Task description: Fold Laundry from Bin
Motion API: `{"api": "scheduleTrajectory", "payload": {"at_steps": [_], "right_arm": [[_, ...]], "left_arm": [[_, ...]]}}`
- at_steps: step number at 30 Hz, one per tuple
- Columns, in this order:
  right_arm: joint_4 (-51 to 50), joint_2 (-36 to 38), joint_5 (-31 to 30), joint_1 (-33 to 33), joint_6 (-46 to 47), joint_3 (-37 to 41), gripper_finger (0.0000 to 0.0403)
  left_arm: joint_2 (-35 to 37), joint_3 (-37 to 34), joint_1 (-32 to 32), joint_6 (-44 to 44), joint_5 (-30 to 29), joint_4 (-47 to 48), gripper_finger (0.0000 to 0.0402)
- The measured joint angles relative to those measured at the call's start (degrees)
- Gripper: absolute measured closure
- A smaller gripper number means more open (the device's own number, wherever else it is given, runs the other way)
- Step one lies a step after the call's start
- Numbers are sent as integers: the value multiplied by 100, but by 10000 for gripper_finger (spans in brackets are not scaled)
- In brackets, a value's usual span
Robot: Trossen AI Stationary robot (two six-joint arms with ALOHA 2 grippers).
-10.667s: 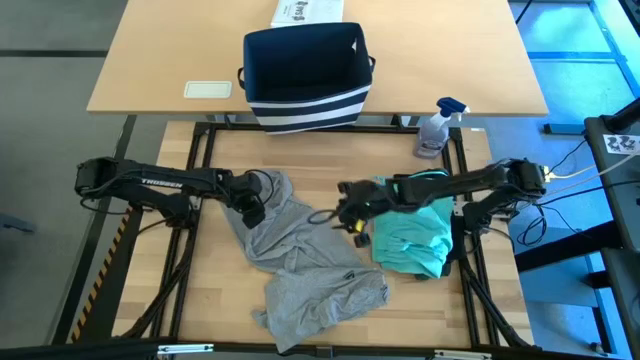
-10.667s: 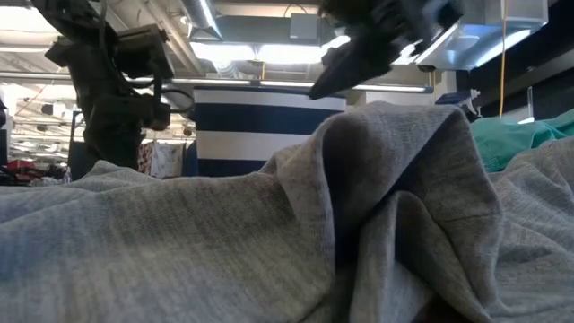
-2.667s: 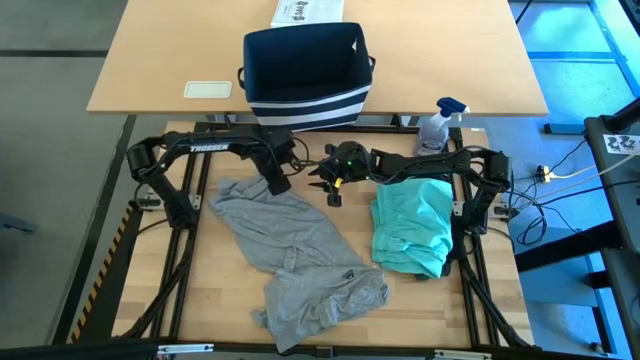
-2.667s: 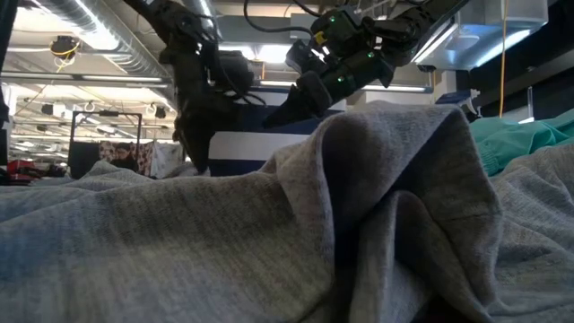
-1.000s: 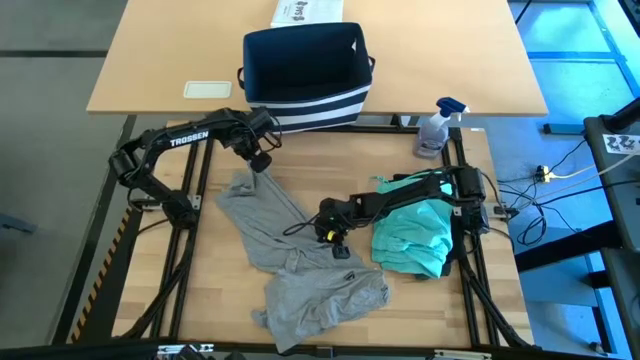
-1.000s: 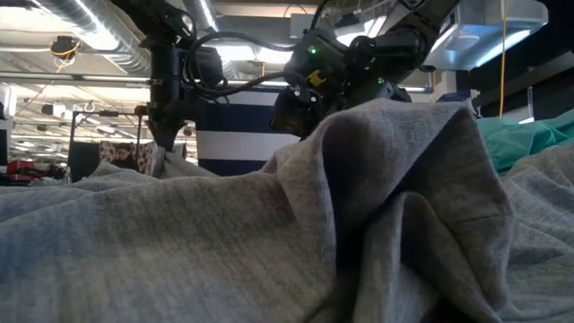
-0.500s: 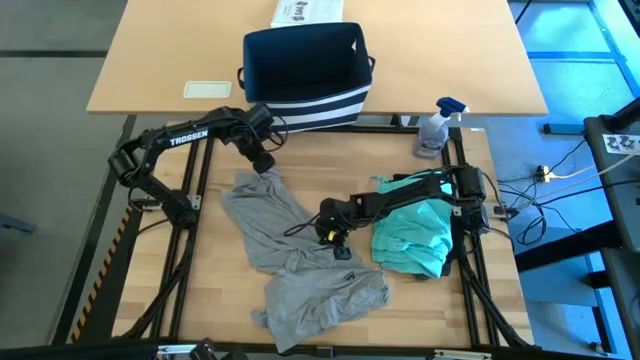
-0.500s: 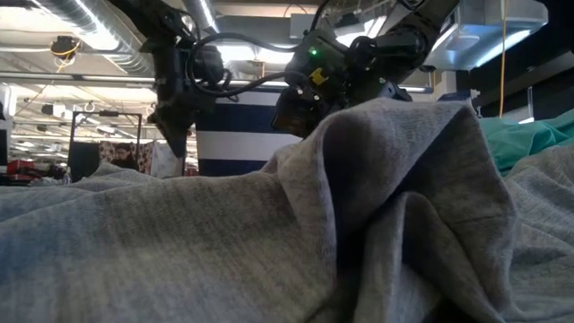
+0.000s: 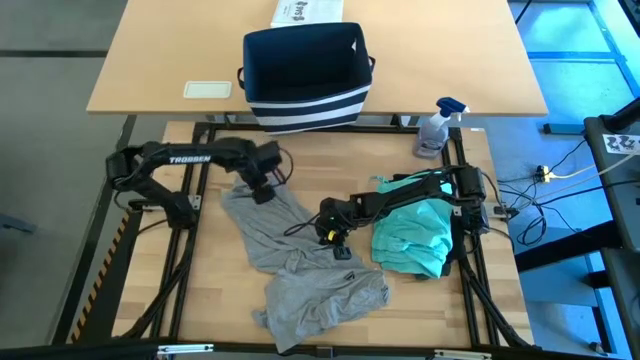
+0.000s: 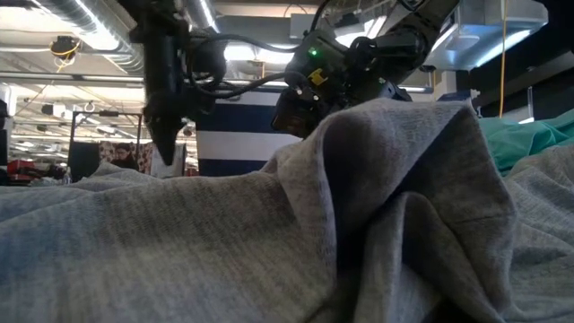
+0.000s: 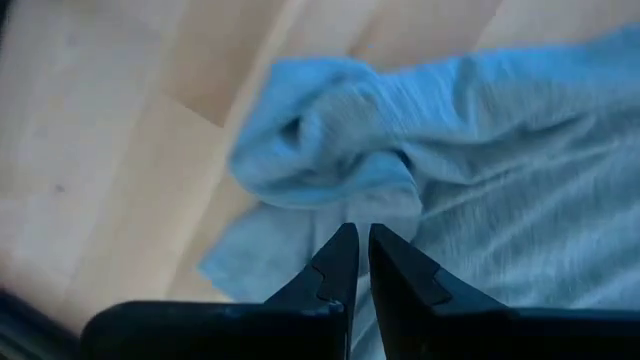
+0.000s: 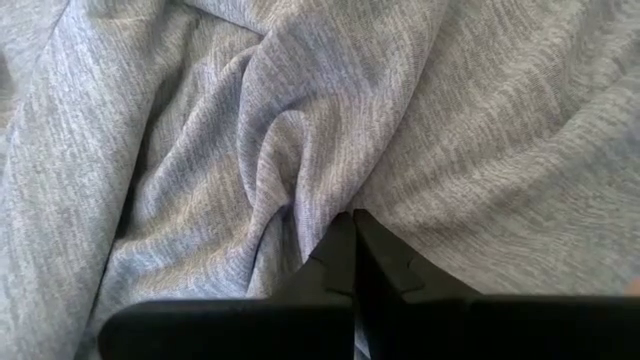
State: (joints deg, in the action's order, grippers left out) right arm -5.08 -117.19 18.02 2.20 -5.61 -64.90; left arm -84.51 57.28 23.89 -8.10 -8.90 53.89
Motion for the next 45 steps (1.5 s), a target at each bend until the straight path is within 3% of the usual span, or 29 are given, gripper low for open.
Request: {"api": "scheduleTrajectory", "payload": {"at_steps": [7,10,14,22,28,33,45], "right_arm": [[2,0,-4,-39,0,1,403],[21,-1,-4,-39,-17,4,403],[106,-2,80,-46,-20,13,403],[196,-4,118,-44,67,11,403],[201,-4,183,-46,100,9,403],[202,-4,206,-44,111,7,403],[201,-4,212,-44,109,4,403]], "left_arm": [[1148,-1548,-185,-499,398,-1061,375],[1624,-1875,-265,-537,558,-1317,375],[1681,-2091,-514,-439,302,-1195,366],[1429,-2075,-321,242,265,-1515,289],[812,-2075,-174,620,174,-1431,234],[440,-2075,-163,736,-67,-1458,227],[426,-1657,-73,1153,-628,-1473,227]]}}
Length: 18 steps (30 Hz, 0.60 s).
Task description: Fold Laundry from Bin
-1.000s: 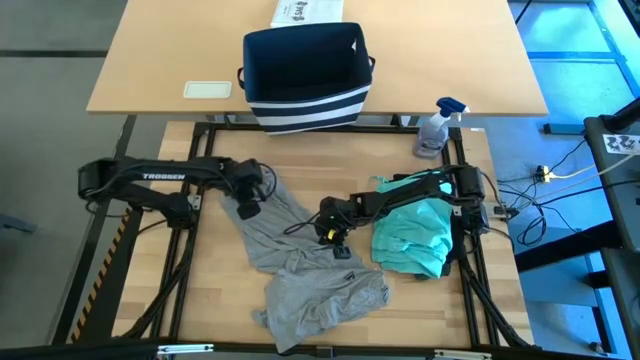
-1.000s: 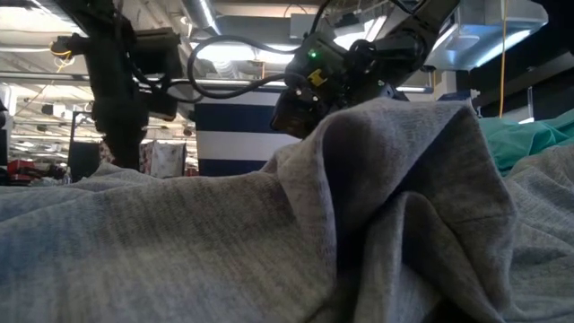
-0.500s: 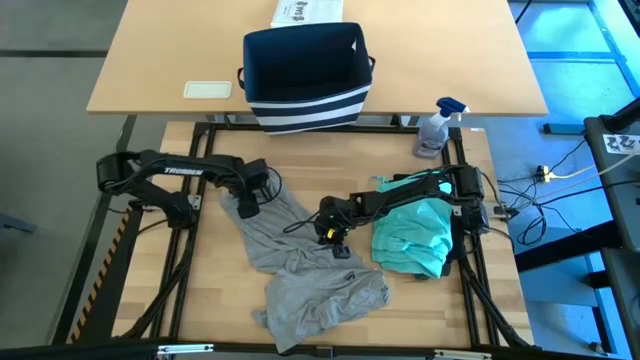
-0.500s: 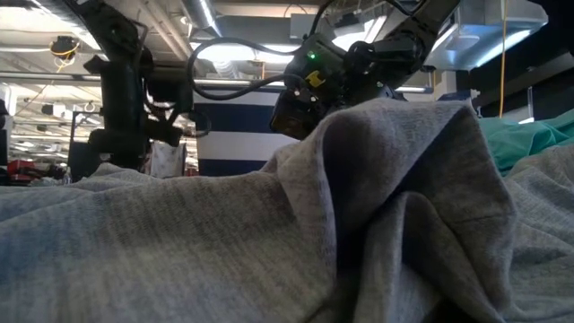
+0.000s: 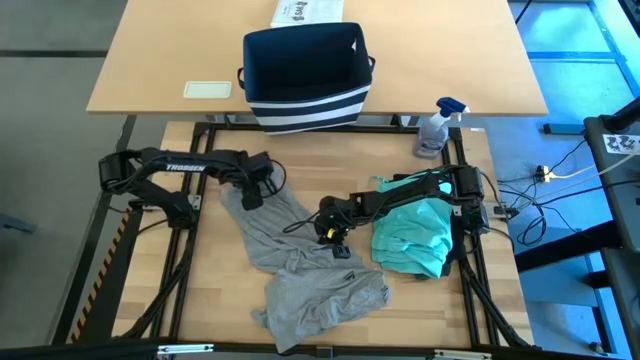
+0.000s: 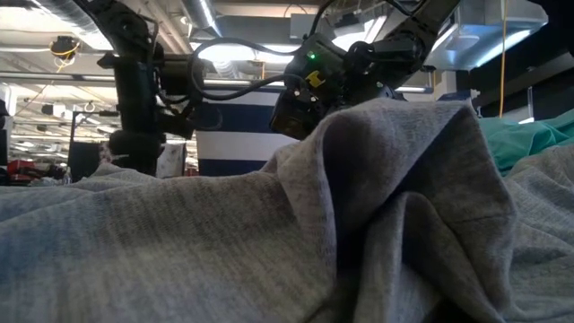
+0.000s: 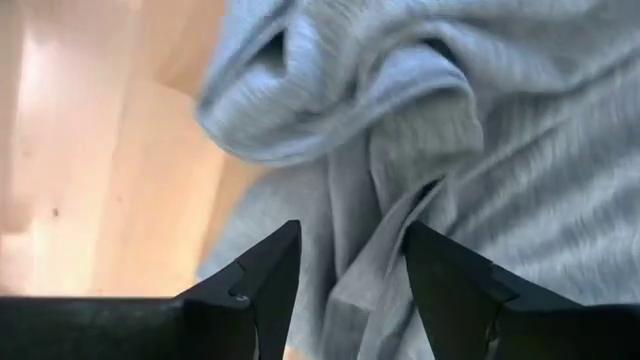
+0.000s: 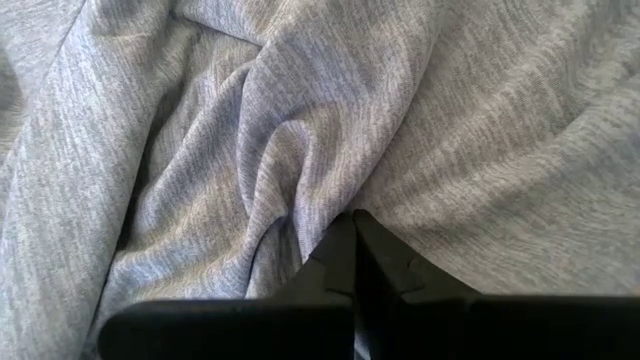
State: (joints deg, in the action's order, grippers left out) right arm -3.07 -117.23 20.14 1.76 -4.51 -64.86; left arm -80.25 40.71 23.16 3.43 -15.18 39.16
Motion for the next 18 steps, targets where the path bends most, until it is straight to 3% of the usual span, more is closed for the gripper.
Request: {"api": "scheduleTrajectory", "payload": {"at_steps": [8,11,18], "right_arm": [[0,0,2,0,0,0,403],[0,0,2,0,-2,0,403],[1,0,4,0,-2,0,403]], "left_arm": [[0,-46,324,429,722,-16,229],[0,-71,363,439,739,-23,238],[0,-79,363,485,739,-227,304]]}}
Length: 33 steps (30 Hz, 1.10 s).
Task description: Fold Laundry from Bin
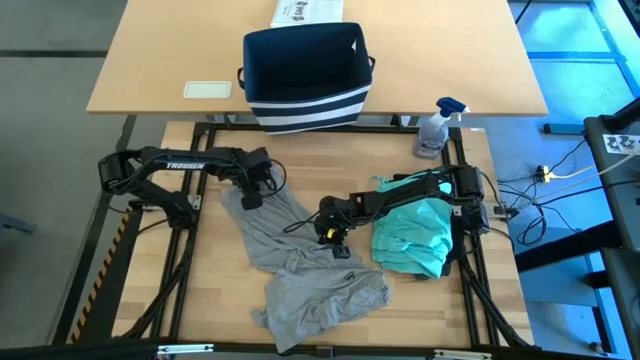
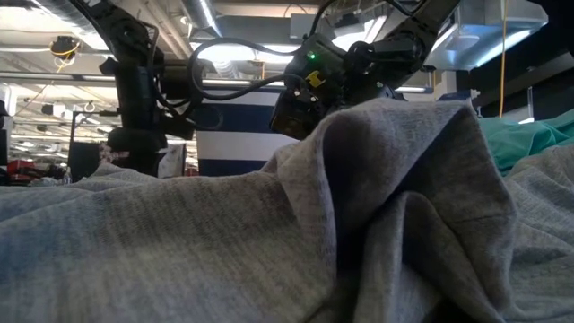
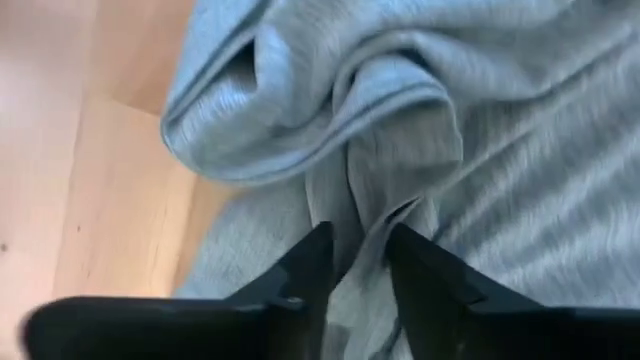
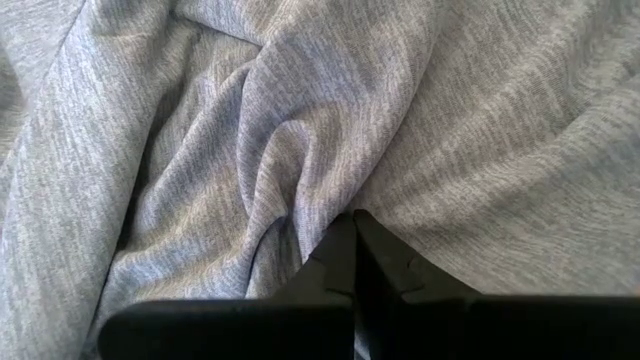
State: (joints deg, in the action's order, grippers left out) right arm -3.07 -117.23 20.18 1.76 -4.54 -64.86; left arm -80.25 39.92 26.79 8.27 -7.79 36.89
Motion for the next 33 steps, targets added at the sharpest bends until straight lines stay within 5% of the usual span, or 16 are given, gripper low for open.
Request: {"api": "scheduleTrajectory", "payload": {"at_steps": [5,9,16,26,33], "right_arm": [[-1,0,0,0,4,0,403],[-49,0,74,4,33,-7,403],[-217,0,107,13,146,-11,403],[-217,0,144,9,149,-9,403],[-272,2,186,9,173,0,403]], "left_arm": [[0,0,147,-185,-32,-103,389],[38,0,465,-588,-404,-80,398],[114,4,1143,-929,-1213,99,400],[114,78,1567,-630,-1091,150,386],[117,1042,1424,-472,-981,1136,330]]}}
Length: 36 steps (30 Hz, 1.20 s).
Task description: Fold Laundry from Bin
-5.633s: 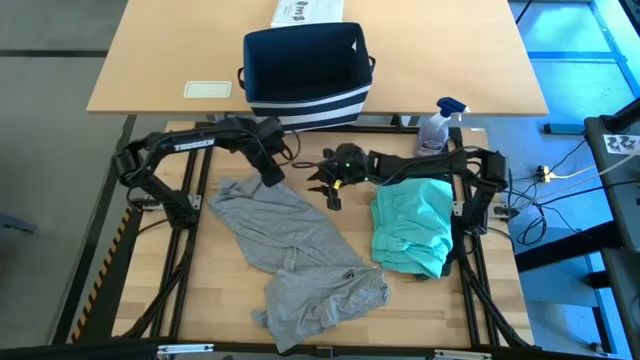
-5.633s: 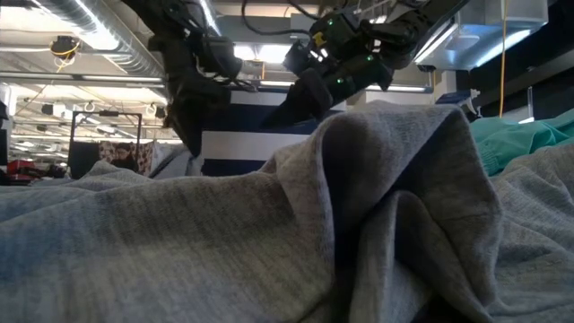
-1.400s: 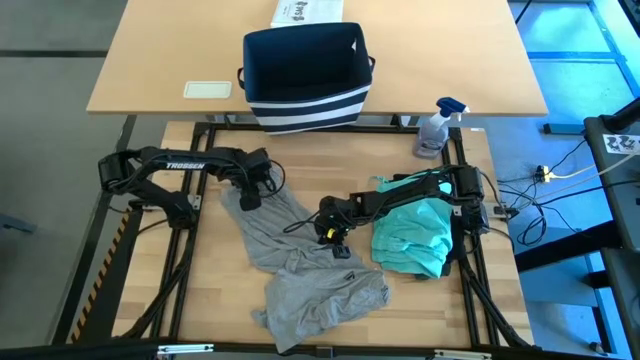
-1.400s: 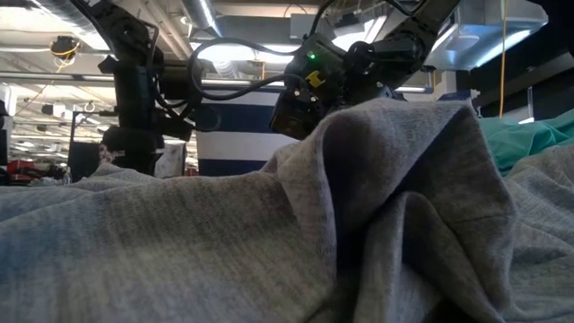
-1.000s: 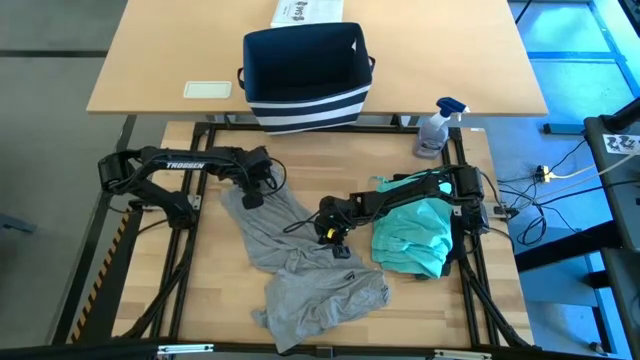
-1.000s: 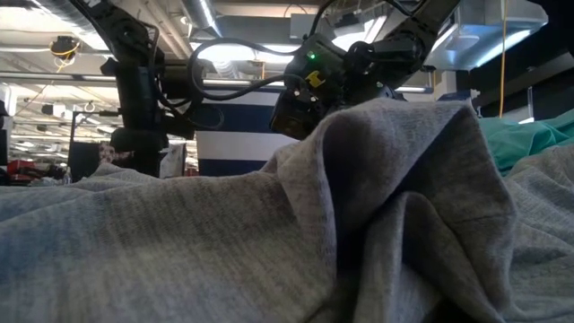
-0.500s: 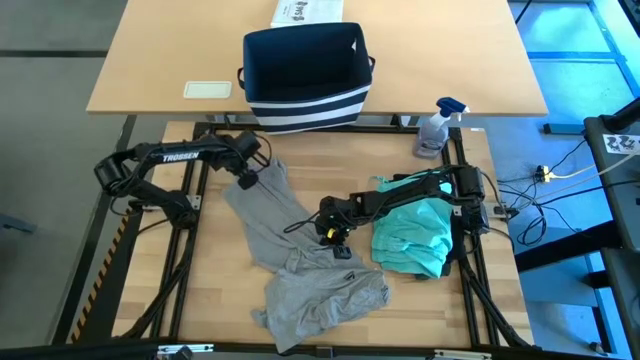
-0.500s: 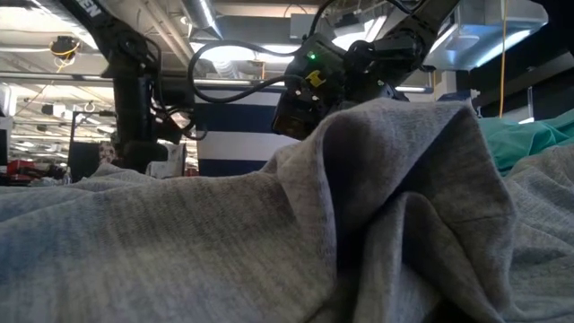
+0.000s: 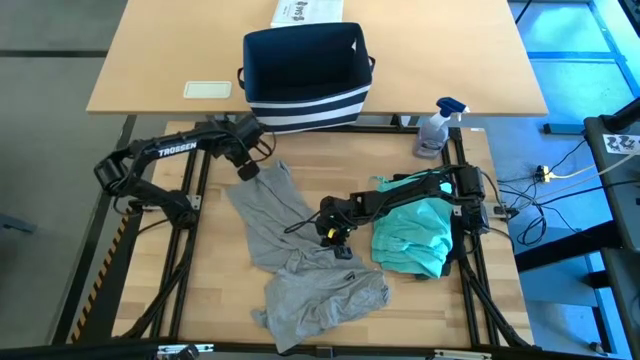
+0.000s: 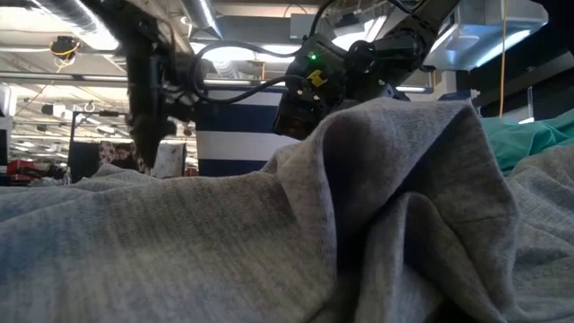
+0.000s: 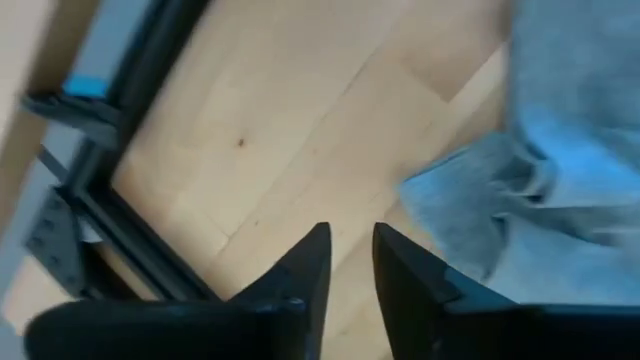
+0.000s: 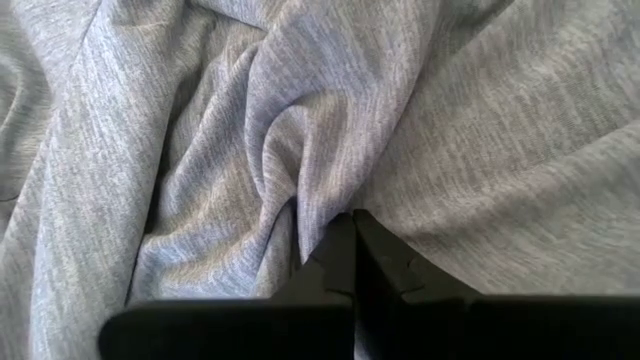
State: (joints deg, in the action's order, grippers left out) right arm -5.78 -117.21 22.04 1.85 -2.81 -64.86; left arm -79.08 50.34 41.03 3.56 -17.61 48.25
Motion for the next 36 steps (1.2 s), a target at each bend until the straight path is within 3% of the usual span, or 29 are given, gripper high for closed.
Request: {"api": "scheduleTrajectory", "payload": {"at_steps": [3,6,9,12,16,20,25,36], "right_arm": [[-2,-2,-4,-4,0,0,403],[-3,0,-32,-4,0,0,403],[-7,0,-100,-6,0,0,403],[-11,0,-147,-38,3,0,403],[-9,0,-142,-79,2,0,403],[12,0,-147,-85,-20,3,403],[37,-2,-147,-85,1,4,403],[92,-1,-147,-83,108,4,403]], "left_arm": [[6,462,-291,-40,142,453,309],[8,703,-801,-42,791,702,298],[8,681,-1615,-66,1287,700,297],[7,484,-2685,-149,1360,674,297],[6,104,-4076,-364,1287,122,297],[6,-384,-5001,-492,1147,-1158,296],[6,-798,-5326,-626,1141,-2250,296],[-412,-852,-5330,-625,1563,-2390,296]]}}
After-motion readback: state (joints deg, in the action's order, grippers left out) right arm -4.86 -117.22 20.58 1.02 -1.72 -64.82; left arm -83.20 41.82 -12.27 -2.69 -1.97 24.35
